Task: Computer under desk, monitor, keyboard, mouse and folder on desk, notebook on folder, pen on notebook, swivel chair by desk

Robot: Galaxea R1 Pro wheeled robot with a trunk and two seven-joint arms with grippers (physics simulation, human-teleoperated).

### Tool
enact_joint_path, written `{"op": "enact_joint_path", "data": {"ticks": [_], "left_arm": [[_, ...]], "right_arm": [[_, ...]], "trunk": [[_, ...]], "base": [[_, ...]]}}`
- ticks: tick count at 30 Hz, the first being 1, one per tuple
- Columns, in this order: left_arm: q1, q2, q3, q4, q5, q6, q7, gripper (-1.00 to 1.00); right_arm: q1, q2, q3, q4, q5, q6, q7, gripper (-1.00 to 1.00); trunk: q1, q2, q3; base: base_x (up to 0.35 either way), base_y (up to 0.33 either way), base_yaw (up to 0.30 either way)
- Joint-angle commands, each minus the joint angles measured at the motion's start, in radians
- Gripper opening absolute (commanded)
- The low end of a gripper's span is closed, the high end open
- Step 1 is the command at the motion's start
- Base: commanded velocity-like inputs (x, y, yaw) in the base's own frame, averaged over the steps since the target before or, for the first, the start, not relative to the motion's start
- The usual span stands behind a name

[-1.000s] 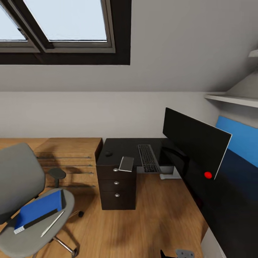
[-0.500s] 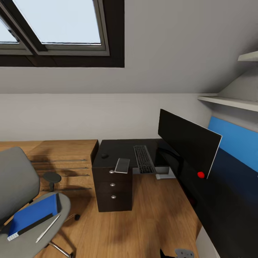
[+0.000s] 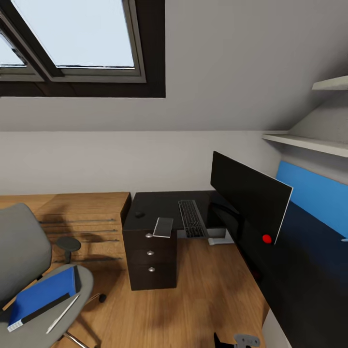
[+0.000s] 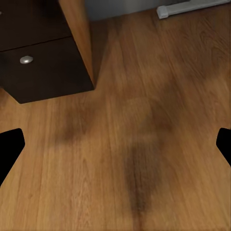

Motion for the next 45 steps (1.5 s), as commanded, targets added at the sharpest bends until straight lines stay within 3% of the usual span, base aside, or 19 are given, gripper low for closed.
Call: {"op": "enact_joint_path", "data": {"ticks": [1,11,19,24,30,40,45], "left_arm": [[-0.001,0.0,-0.006,0.005,0.011,-0.003,-0.003,1.0],[-0.001,0.0,-0.007,0.029,0.012,0.007,0.022,1.0],[-0.001,-0.001,-0.007,0.031,0.013,0.049,0.198,1.0],[-0.001,0.0,-0.007,0.032,0.013,0.156,0.248,1.0],[-0.001,0.001,-0.008,0.033,0.007,0.233,0.244,1.0],[-0.001,0.01,-0.008,0.028,0.002,0.247,0.14,1.0],[-0.001,0.01,-0.01,0.008,0.001,0.247,0.123,1.0]], "right_arm": [[-0.001,0.0,-0.009,0.002,0.01,-0.004,-0.001,1.0],[-0.001,-0.002,-0.009,0.001,0.009,-0.007,-0.007,1.0],[-0.001,-0.002,-0.009,0.002,0.01,-0.008,-0.011,1.0],[-0.001,-0.001,-0.009,0.002,0.01,-0.007,-0.013,1.0],[-0.001,-0.001,-0.009,0.002,0.01,-0.007,-0.013,1.0],[-0.001,-0.001,-0.009,0.002,0.01,-0.008,-0.013,1.0],[-0.001,-0.001,-0.009,0.002,0.01,-0.008,-0.013,1.0]], "trunk": [[-0.004,0.006,0.003],[-0.042,0.076,0.037],[-0.073,0.132,0.063],[-0.092,0.167,0.078],[-0.115,0.209,0.097],[-0.153,0.279,0.128],[-0.172,0.314,0.144]], "base": [[0.0,0.0,-0.005],[0.0,0.0,-0.001],[0.0,0.0,0.0],[0.0,0.0,0.0],[0.0,0.0,0.0],[0.0,0.0,0.0],[0.0,0.0,0.0]]}}
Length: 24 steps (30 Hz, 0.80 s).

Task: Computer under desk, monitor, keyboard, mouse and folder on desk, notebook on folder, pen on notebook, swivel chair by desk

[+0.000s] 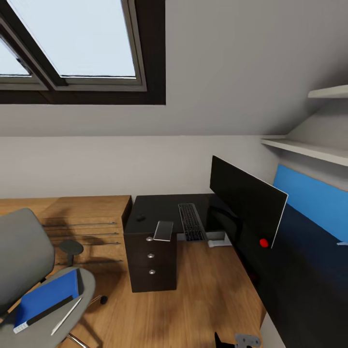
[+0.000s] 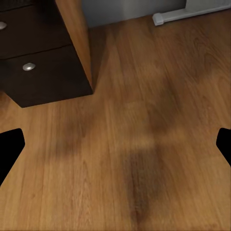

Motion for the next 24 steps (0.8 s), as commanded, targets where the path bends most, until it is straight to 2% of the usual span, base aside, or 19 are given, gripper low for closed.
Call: {"op": "enact_joint_path", "data": {"ticks": [1,11,13,16,17,21,24], "left_arm": [[-0.001,0.002,-0.009,-0.019,0.006,-0.003,0.004,1.0],[-0.001,0.006,-0.009,-0.069,0.008,-0.004,0.0,1.0],[-0.001,0.015,-0.007,-0.037,0.014,-0.016,-0.043,1.0],[-0.001,0.019,-0.007,-0.019,0.015,-0.057,-0.09,1.0],[-0.001,0.02,-0.007,-0.001,0.014,-0.096,-0.104,1.0],[-0.001,0.02,-0.007,0.03,0.011,-0.157,-0.119,1.0],[-0.001,0.02,-0.007,0.04,0.01,-0.178,-0.124,1.0]], "right_arm": [[-0.001,0.0,-0.009,0.002,0.01,-0.004,0.001,1.0],[-0.001,-0.001,-0.009,0.002,0.01,-0.004,0.0,1.0],[-0.001,-0.002,-0.009,0.002,0.009,-0.004,-0.008,1.0],[-0.001,-0.001,-0.009,0.002,0.01,-0.004,-0.017,1.0],[-0.001,-0.001,-0.009,0.002,0.01,-0.004,-0.02,1.0],[-0.001,0.0,-0.009,0.002,0.009,-0.003,-0.024,1.0],[-0.001,0.0,-0.009,0.001,0.008,-0.003,-0.025,1.0]], "trunk": [[-0.004,0.006,0.001],[-0.042,0.076,0.033],[-0.05,0.09,0.039],[-0.061,0.111,0.048],[-0.065,0.118,0.051],[-0.08,0.146,0.064],[-0.08,0.146,0.064]], "base": [[0.0,0.0,0.0],[0.0,0.0,0.0],[0.0,0.0,0.0],[0.0,0.0,0.0],[0.0,0.0,0.0],[0.0,0.0,0.0],[0.0,0.0,0.0]]}}
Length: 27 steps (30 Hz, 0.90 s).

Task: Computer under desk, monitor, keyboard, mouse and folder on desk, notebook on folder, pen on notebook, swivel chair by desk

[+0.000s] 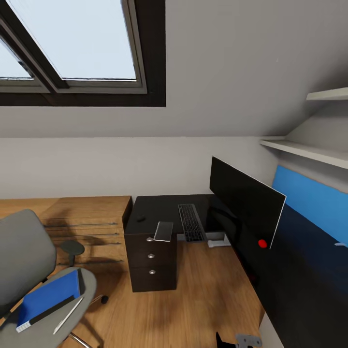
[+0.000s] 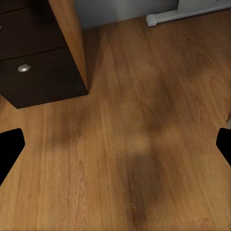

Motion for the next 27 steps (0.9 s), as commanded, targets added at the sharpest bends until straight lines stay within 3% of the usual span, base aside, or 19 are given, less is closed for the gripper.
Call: {"op": "enact_joint_path", "data": {"ticks": [1,11,15,19,27], "left_arm": [[0.0,0.001,-0.006,0.004,0.01,-0.008,-0.005,1.0],[0.0,0.001,-0.007,0.013,0.01,-0.025,-0.009,1.0],[0.0,0.001,-0.007,0.013,0.01,-0.027,-0.009,1.0],[0.0,0.001,-0.007,0.014,0.009,-0.028,-0.01,1.0],[0.0,0.001,-0.008,0.014,0.008,-0.05,-0.011,1.0]], "right_arm": [[-0.001,0.0,-0.009,0.002,0.009,-0.004,0.001,1.0],[-0.002,0.006,-0.005,-0.015,0.009,0.008,-0.036,1.0],[-0.004,0.016,-0.004,-0.066,0.009,0.052,-0.067,1.0],[-0.005,0.022,-0.004,-0.172,0.008,0.155,-0.081,1.0],[-0.006,0.026,-0.004,-0.469,0.005,0.45,-0.088,1.0]], "trunk": [[0.0,-0.001,0.0],[0.0,-0.001,0.0],[0.0,-0.001,0.0],[0.0,-0.001,0.0],[0.0,-0.001,0.0]], "base": [[0.0,0.0,0.0],[0.0,0.0,0.0],[0.0,0.0,0.0],[0.0,0.0,0.0],[0.0,0.0,0.0]]}}
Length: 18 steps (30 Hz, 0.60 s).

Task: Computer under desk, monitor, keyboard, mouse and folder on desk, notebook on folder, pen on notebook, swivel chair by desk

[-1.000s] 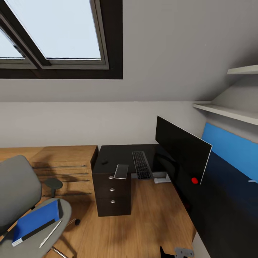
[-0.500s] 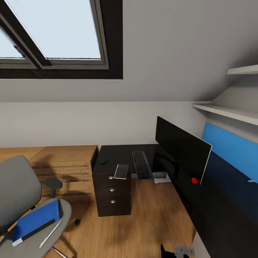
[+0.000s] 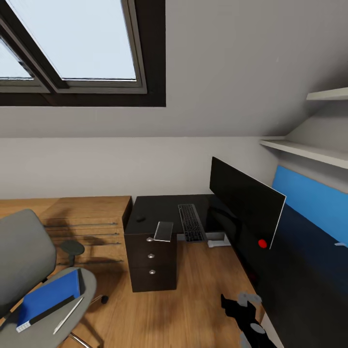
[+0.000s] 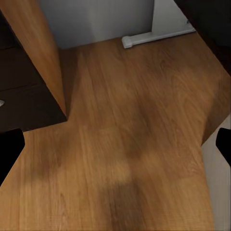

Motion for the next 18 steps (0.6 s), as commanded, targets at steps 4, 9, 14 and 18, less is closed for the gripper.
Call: {"op": "enact_joint_path", "data": {"ticks": [4,9,14,18], "left_arm": [[0.0,0.0,-0.007,0.001,0.011,-0.02,-0.005,1.0],[0.0,0.001,-0.008,0.001,0.01,-0.027,-0.005,1.0],[0.0,0.0,-0.008,0.001,0.009,-0.028,-0.005,1.0],[0.0,0.0,-0.008,0.001,0.01,-0.027,-0.005,1.0]], "right_arm": [[0.0,0.003,-0.006,-0.166,0.006,0.136,-0.002,1.0],[0.0,0.013,-0.007,-0.417,0.002,0.307,-0.002,1.0],[0.001,0.019,-0.008,-0.595,0.0,0.404,0.004,1.0],[0.006,0.025,-0.009,-0.697,0.0,0.432,0.023,1.0]], "trunk": [[0.0,-0.001,0.0],[0.0,-0.001,0.0],[0.0,-0.001,0.0],[0.0,-0.001,0.0]], "base": [[0.0,0.0,0.0],[0.0,-0.013,0.0],[0.028,-0.181,0.0],[0.09,-0.255,0.0]]}}
